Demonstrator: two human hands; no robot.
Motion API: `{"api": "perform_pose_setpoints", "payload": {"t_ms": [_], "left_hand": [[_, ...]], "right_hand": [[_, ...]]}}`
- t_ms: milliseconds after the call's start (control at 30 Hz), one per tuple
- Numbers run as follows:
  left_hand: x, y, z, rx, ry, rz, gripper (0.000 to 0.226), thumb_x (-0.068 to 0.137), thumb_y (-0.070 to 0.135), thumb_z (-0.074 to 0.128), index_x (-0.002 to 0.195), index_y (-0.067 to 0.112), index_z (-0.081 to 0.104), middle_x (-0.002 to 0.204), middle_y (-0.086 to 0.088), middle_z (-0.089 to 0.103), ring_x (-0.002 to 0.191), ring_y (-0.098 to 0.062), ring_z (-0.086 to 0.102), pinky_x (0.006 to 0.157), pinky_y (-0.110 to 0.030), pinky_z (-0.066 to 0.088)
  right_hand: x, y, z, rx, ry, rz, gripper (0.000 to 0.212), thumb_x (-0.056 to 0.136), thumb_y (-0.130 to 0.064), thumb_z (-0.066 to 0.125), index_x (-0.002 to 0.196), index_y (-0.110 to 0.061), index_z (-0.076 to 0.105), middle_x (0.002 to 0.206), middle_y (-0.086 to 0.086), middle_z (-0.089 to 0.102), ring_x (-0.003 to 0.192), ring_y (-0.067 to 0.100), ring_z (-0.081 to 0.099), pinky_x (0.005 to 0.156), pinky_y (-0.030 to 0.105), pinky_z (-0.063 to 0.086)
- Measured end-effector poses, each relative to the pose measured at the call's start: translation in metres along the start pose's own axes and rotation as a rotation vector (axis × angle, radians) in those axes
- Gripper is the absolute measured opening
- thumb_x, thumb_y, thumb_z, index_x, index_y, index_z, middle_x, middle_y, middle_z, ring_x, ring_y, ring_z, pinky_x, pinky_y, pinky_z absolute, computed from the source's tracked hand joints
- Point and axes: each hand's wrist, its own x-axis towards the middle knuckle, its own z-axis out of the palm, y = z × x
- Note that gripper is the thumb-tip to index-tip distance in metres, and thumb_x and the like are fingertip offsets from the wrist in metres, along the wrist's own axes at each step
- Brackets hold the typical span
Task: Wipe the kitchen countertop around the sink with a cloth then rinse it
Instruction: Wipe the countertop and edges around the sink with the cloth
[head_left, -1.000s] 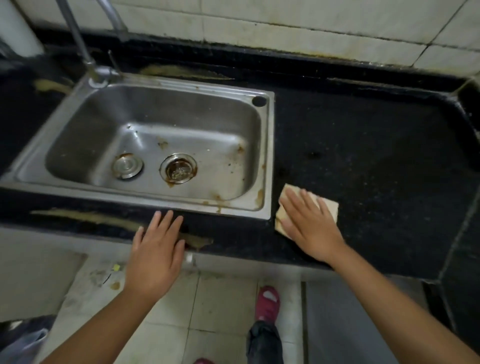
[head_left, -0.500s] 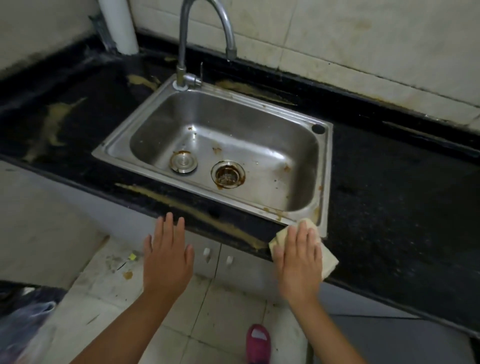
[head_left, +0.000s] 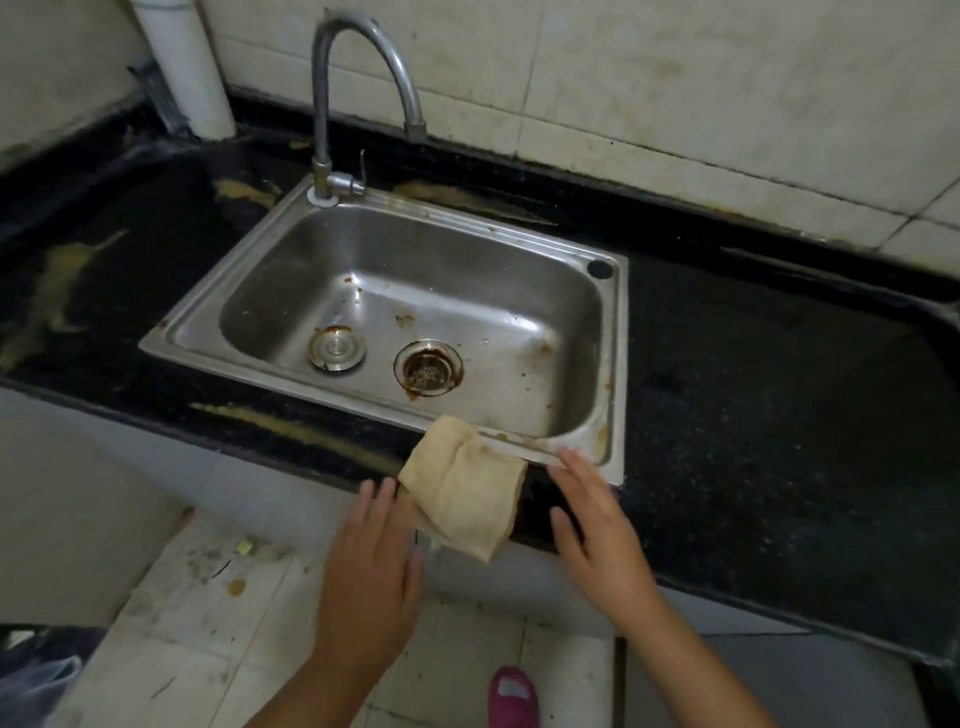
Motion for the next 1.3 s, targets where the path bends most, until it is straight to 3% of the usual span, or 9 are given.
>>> {"api": "perform_pose_setpoints", "payload": {"t_ms": [133,233,333,433,567,800,967,1100,1300], "left_hand": [[0.032,0.061,0.025,0.032,0.009,0.047,0.050,0.080,0.031,0.034,0.121,0.005,0.043,0.122,-0.018,0.060,0.119,-0.030,0.043,0.106,-0.037,0.025],[0.057,0.084,0.029,0.053,-0.203,-0.126,0.059,0.077,0.034,0.032,0.117,0.000,0.056,0.119,-0.023,0.061,0.111,-0.038,0.058,0.101,-0.045,0.037],[0.060,0.082,0.032,0.074,-0.290,-0.162,0.058,0.079,0.034,0.033,0.116,-0.004,0.058,0.121,-0.027,0.058,0.111,-0.042,0.057,0.099,-0.047,0.029],[0.063,0.067,0.028,0.115,-0.171,-0.264,0.058,0.084,0.031,0.034,0.124,-0.007,0.051,0.129,-0.033,0.049,0.119,-0.048,0.048,0.102,-0.051,0.035],[0.074,0.023,0.010,0.129,-0.155,-0.389,0.056,0.098,0.029,0.027,0.146,0.004,0.014,0.155,-0.019,0.005,0.143,-0.034,0.001,0.115,-0.043,0.002],[0.081,-0.038,-0.013,0.176,-0.119,-0.448,0.050,0.099,0.026,0.025,0.147,0.013,0.016,0.156,-0.010,0.007,0.144,-0.027,0.000,0.115,-0.040,0.005],[0.090,-0.053,-0.016,0.170,-0.142,-0.562,0.055,0.099,0.034,0.022,0.148,0.020,0.003,0.156,-0.010,-0.010,0.142,-0.028,-0.016,0.114,-0.046,-0.009],[0.093,-0.063,-0.019,0.156,-0.146,-0.573,0.056,0.098,0.035,0.023,0.148,0.019,0.003,0.156,-0.011,-0.012,0.142,-0.029,-0.017,0.113,-0.045,-0.010],[0.102,-0.094,-0.031,0.146,-0.188,-0.601,0.056,0.099,0.036,0.021,0.148,0.017,0.001,0.156,-0.010,-0.011,0.142,-0.027,-0.015,0.114,-0.045,-0.009]], "right_hand": [[-0.012,0.036,-0.026,-0.178,0.060,0.184,0.063,0.086,-0.037,0.023,0.128,0.000,0.051,0.141,0.007,0.036,0.137,0.025,0.017,0.112,0.042,0.011],[-0.015,0.042,-0.021,-0.253,-0.059,0.265,0.077,0.083,-0.052,0.008,0.141,-0.009,0.033,0.151,0.004,0.016,0.137,0.018,-0.002,0.112,0.040,-0.002],[-0.014,0.039,-0.010,-0.426,-0.119,0.213,0.063,0.092,-0.045,0.016,0.132,-0.007,0.046,0.142,0.014,0.041,0.137,0.031,0.025,0.103,0.056,0.025],[-0.015,0.039,-0.003,-0.515,-0.079,0.206,0.056,0.098,-0.039,0.008,0.124,-0.010,0.048,0.130,0.018,0.055,0.126,0.031,0.031,0.093,0.062,0.027],[-0.018,0.031,0.003,-0.470,0.016,0.074,0.055,0.098,-0.039,0.005,0.125,-0.011,0.044,0.132,0.017,0.053,0.128,0.031,0.029,0.107,0.052,0.024],[0.011,-0.033,0.042,-0.348,-0.079,-0.179,0.048,0.082,-0.034,0.037,0.121,-0.016,0.055,0.128,0.009,0.059,0.126,0.025,0.033,0.111,0.037,0.006],[0.048,-0.063,0.072,-0.436,-0.172,-0.136,0.049,0.084,-0.039,0.032,0.113,-0.019,0.066,0.127,0.004,0.061,0.124,0.024,0.042,0.103,0.043,0.022],[0.052,-0.063,0.077,-0.485,-0.241,-0.102,0.063,0.098,-0.038,0.006,0.118,-0.020,0.063,0.129,0.003,0.059,0.121,0.026,0.054,0.103,0.042,0.021],[0.050,-0.061,0.078,-0.521,-0.270,-0.102,0.062,0.099,-0.039,0.005,0.122,-0.020,0.059,0.133,0.003,0.056,0.123,0.028,0.052,0.103,0.041,0.022]]}}
